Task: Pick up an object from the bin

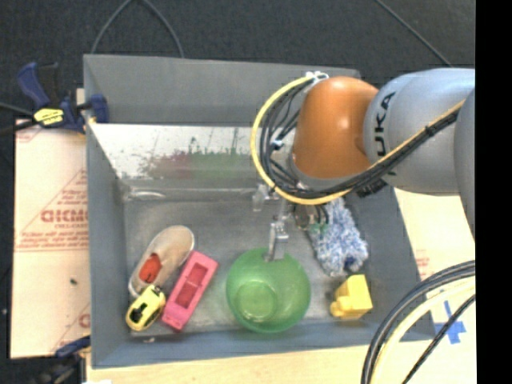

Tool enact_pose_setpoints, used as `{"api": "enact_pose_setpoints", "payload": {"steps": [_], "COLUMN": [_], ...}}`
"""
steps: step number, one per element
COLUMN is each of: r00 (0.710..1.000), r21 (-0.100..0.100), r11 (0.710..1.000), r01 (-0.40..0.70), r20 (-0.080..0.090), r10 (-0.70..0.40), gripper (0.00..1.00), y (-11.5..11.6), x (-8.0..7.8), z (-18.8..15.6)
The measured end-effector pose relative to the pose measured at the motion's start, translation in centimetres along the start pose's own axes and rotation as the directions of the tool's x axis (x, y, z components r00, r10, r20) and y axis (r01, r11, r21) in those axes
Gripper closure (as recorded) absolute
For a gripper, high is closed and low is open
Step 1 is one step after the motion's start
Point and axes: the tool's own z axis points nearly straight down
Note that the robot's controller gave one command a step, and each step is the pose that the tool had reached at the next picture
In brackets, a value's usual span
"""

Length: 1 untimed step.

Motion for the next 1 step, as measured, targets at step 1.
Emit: {"api": "enact_pose_setpoints", "payload": {"steps": [1], "r00": [1.000], "r21": [0.000], "r11": [1.000], "r01": [-0.001], "r20": [0.006], "r10": [0.001], "gripper": [0.00], "y": [0.00], "x": [-0.11], "z": [-0.33]}}
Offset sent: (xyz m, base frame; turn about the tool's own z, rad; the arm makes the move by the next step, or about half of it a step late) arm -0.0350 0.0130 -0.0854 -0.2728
